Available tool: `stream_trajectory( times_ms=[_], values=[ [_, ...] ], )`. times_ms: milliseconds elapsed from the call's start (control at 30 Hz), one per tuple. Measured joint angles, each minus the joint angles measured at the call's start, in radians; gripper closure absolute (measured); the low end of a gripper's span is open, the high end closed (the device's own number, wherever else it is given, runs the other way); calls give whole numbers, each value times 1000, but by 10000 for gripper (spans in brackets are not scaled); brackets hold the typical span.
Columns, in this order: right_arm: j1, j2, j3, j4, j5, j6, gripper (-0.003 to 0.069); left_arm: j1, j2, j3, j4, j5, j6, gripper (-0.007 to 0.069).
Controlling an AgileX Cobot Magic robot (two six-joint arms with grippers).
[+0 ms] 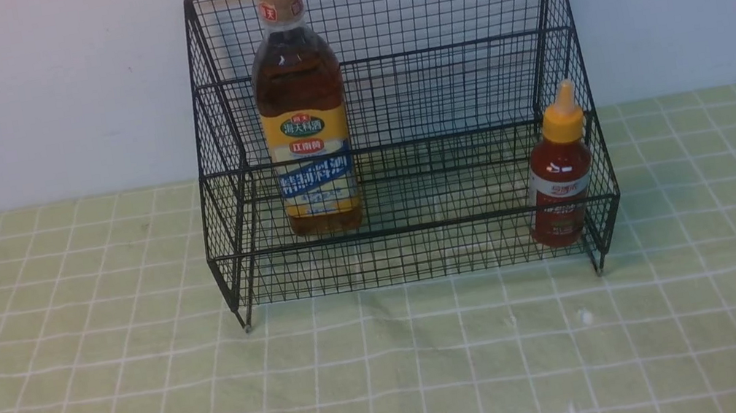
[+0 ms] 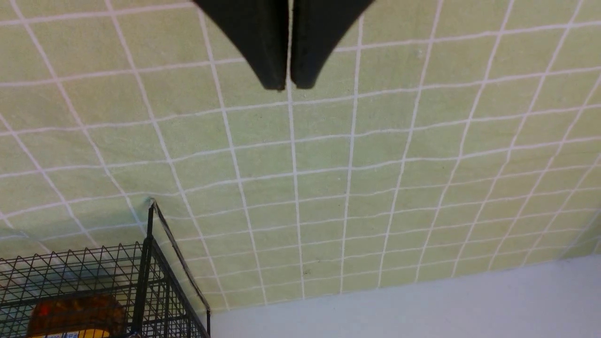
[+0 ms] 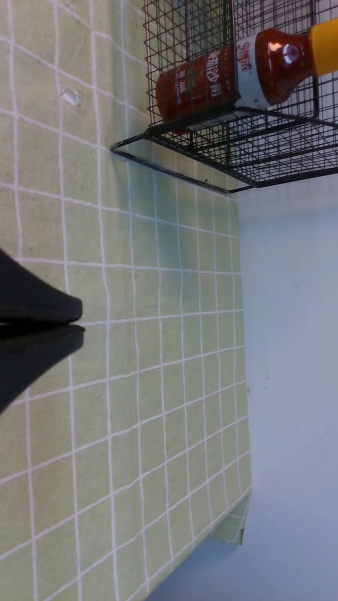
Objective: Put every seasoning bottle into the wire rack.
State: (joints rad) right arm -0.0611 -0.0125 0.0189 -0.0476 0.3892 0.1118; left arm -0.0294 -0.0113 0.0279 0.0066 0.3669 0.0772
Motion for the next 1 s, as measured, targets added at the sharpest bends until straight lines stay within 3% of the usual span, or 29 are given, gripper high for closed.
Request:
stream_trajectory(
  times_ms=[1000],
  values=[
    [0,0,0,0,0,0,673,0,0,0,15,1,0,631]
  ],
)
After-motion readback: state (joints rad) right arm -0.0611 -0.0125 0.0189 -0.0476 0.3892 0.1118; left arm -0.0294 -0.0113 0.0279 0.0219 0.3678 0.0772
